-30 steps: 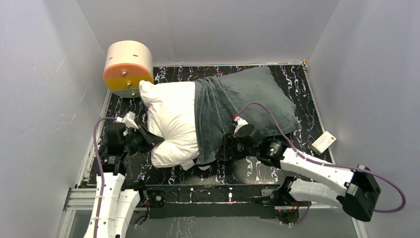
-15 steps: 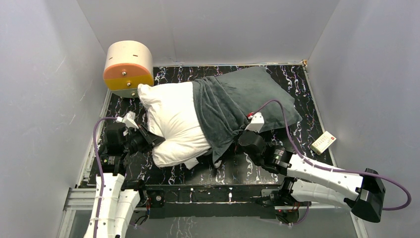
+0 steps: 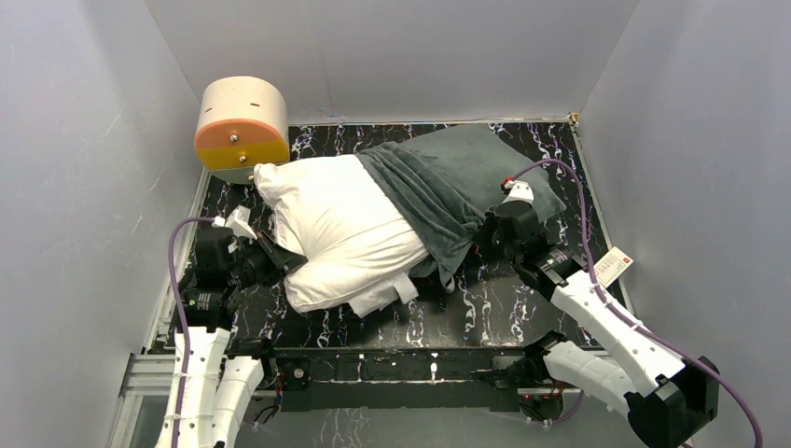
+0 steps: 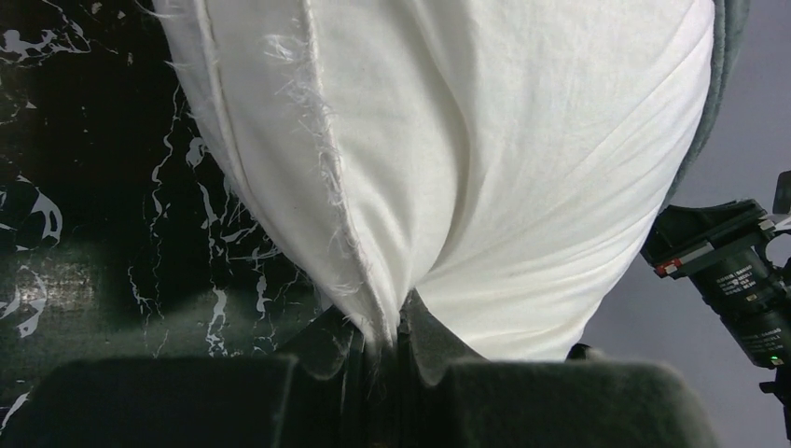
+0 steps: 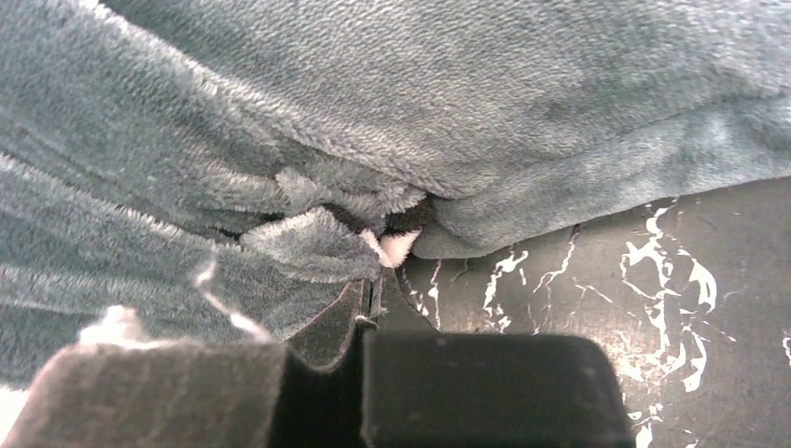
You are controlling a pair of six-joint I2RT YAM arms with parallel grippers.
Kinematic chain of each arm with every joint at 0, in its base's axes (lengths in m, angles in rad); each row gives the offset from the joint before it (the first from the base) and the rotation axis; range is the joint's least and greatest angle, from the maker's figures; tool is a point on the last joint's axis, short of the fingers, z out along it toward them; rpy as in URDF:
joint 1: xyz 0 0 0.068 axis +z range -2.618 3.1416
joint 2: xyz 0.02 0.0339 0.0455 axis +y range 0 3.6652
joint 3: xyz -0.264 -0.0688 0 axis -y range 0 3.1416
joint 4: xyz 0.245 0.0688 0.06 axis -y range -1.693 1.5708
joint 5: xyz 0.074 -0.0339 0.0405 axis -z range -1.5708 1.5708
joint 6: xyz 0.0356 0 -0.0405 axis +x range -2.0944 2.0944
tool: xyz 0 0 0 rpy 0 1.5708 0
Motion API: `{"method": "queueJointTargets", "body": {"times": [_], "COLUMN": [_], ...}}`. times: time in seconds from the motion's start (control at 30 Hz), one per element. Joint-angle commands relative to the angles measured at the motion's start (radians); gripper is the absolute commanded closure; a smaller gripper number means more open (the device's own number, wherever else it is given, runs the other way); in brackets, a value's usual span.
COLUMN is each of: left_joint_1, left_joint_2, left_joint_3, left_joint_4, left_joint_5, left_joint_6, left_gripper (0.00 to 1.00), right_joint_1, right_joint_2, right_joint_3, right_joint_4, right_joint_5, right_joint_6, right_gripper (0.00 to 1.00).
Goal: Remove the pillowcase from the pillow
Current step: Remove the pillow from the pillowcase.
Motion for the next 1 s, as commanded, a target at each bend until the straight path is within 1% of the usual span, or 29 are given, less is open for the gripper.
{"method": "queueJointTargets", "body": {"times": [0.0,0.13,0.17,0.23,0.3,0.37,0.47,0.53,0.6,0.67,0.7,0.73,0.8,0.83,0.87,0.9,0.97], "left_joint_1": [0.024,0.026,0.024,0.025,0.026,0.024,0.025,0.024,0.024,0.024,0.025,0.025,0.025,0.025,0.025,0.024,0.025], "left_joint_2": [-0.020,-0.027,-0.031,-0.041,-0.049,-0.053,-0.056,-0.060,-0.064,-0.063,-0.064,-0.064,-0.062,-0.060,-0.057,-0.054,-0.049], "left_joint_3": [0.062,0.044,0.037,0.023,0.016,0.014,0.023,0.034,0.050,0.072,0.085,0.097,0.128,0.147,0.168,0.190,0.239], "left_joint_4": [-0.008,-0.011,-0.010,-0.009,-0.008,-0.009,-0.020,-0.036,-0.056,-0.083,-0.097,-0.109,-0.129,-0.138,-0.153,-0.160,-0.165], "left_joint_5": [-0.152,-0.123,-0.122,-0.121,-0.119,-0.118,-0.127,-0.142,-0.161,-0.186,-0.200,-0.216,-0.246,-0.259,-0.272,-0.288,-0.317], "left_joint_6": [0.074,0.081,0.078,0.073,0.070,0.069,0.071,0.075,0.078,0.086,0.092,0.095,0.103,0.107,0.112,0.121,0.142], "left_gripper": [1.00,1.00,1.00,1.00,1.00,1.00,1.00,1.00,1.00,0.87,0.77,0.63,0.44,0.36,0.27,0.20,0.11], "right_joint_1": [-0.067,-0.068,-0.068,-0.068,-0.068,-0.068,-0.067,-0.068,-0.068,-0.068,-0.068,-0.068,-0.068,-0.068,-0.067,-0.062,-0.024], "right_joint_2": [-0.036,-0.098,-0.115,-0.139,-0.141,-0.099,0.021,0.129,0.238,0.324,0.357,0.392,0.454,0.477,0.493,0.496,0.455], "right_joint_3": [0.068,0.099,0.105,0.122,0.142,0.168,0.253,0.338,0.433,0.505,0.511,0.517,0.527,0.519,0.507,0.466,0.328], "right_joint_4": [-0.033,-0.020,-0.010,0.010,0.046,0.086,0.114,0.087,0.044,0.019,0.034,0.036,-0.012,-0.043,-0.081,-0.098,-0.071], "right_joint_5": [-0.080,-0.231,-0.259,-0.290,-0.331,-0.385,-0.435,-0.421,-0.356,-0.350,-0.335,-0.303,-0.274,-0.294,-0.346,-0.391,-0.428], "right_joint_6": [-0.108,-0.134,-0.136,-0.131,-0.125,-0.125,-0.146,-0.192,-0.201,-0.256,-0.270,-0.274,-0.280,-0.275,-0.270,-0.257,-0.228], "right_gripper": [0.89,0.66,0.59,0.42,0.39,0.35,0.24,0.20,0.17,0.16,0.16,0.16,0.16,0.18,0.21,0.24,0.33]}}
